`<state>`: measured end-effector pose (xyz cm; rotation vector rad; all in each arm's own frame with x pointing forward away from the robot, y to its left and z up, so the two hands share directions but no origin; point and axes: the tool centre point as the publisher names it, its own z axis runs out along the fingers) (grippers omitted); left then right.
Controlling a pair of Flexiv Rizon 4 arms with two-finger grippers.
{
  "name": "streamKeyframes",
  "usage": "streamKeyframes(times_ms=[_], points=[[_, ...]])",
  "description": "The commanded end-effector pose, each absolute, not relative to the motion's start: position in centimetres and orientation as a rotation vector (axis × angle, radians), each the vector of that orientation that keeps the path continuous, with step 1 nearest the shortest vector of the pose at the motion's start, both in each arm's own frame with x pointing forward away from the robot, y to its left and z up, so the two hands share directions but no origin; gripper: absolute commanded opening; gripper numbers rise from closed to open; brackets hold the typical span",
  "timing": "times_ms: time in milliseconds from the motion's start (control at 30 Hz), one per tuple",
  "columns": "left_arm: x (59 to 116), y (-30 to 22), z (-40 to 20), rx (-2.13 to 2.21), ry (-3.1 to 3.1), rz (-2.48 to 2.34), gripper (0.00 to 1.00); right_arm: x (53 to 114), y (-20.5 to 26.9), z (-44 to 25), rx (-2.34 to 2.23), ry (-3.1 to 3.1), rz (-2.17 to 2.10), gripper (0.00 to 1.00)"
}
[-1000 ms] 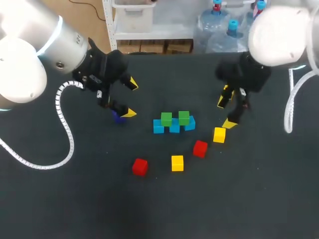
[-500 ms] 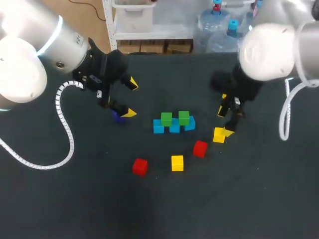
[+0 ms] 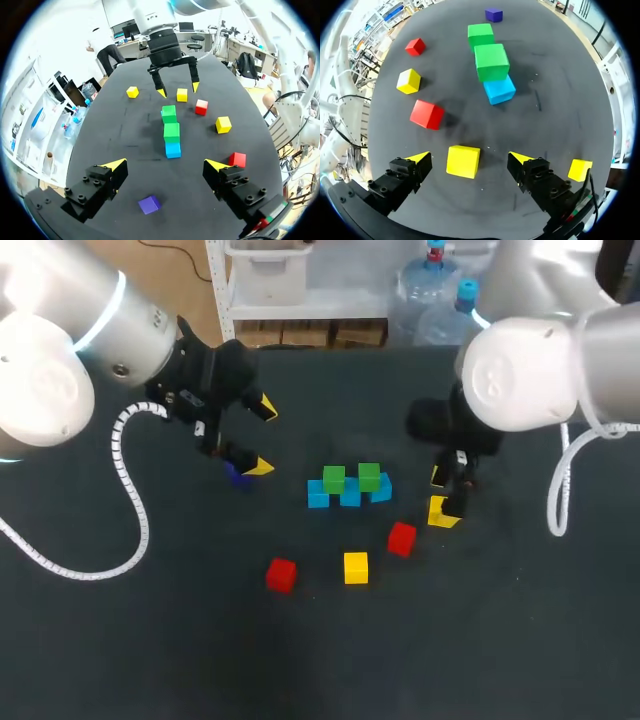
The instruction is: Place the blue cubes, place green cubes on the blue cubes, place the yellow cubes on the green cubes, then place the red cubes on the yellow cubes, and place purple cube on the red cubes.
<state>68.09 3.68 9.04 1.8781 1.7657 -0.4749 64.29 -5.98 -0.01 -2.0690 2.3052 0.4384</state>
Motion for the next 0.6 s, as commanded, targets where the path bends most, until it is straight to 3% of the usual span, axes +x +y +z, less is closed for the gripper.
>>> streamKeyframes(times_ms=[33,600], points=[[68.08,3.81,8.97,1.877,1.759,-0.477,1.0,64.6,-6.12,0.08,-2.093,2.3,0.446,1.0],[68.08,3.81,8.97,1.877,1.759,-0.477,1.0,64.22,-5.59,-0.36,-2.206,2.311,0.364,1.0]])
